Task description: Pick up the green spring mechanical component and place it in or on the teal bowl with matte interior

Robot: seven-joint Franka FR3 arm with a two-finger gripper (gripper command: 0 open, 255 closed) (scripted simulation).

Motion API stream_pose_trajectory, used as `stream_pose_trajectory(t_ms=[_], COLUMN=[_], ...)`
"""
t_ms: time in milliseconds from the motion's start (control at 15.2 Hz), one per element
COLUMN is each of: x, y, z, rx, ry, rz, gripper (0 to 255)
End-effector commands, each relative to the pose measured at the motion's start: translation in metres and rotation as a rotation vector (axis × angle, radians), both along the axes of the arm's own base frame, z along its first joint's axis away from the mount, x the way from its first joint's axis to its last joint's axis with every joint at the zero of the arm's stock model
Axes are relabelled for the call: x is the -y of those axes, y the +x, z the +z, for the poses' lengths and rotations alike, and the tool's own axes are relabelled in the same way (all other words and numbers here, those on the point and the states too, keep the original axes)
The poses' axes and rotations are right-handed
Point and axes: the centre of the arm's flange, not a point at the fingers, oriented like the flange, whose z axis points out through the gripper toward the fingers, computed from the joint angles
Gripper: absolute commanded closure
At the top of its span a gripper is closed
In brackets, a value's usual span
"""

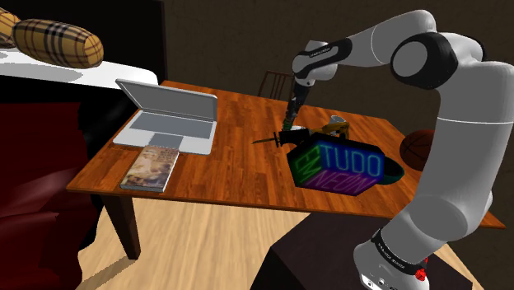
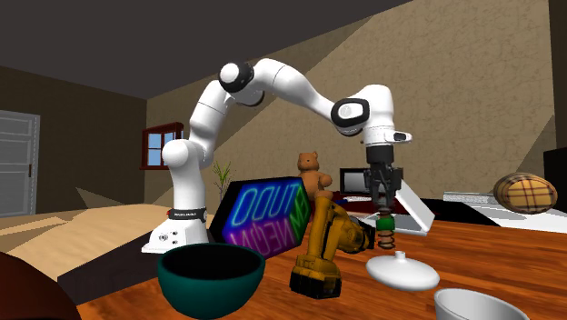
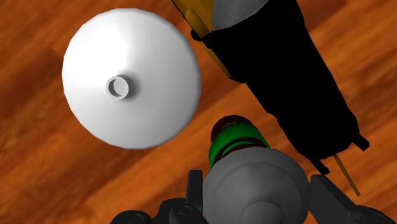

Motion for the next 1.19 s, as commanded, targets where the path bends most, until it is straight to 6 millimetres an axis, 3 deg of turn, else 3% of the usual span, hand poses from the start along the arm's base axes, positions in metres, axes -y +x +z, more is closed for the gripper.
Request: stream_pose_trajectory(t_ms=[0,1122], x=[0.000,0.000], y=[0.000,0.000], z=[0.012,0.102], rx=[0.000,0.000], ry=[0.000,0.000], rz=[0.000,0.000], gripper=[255,255])
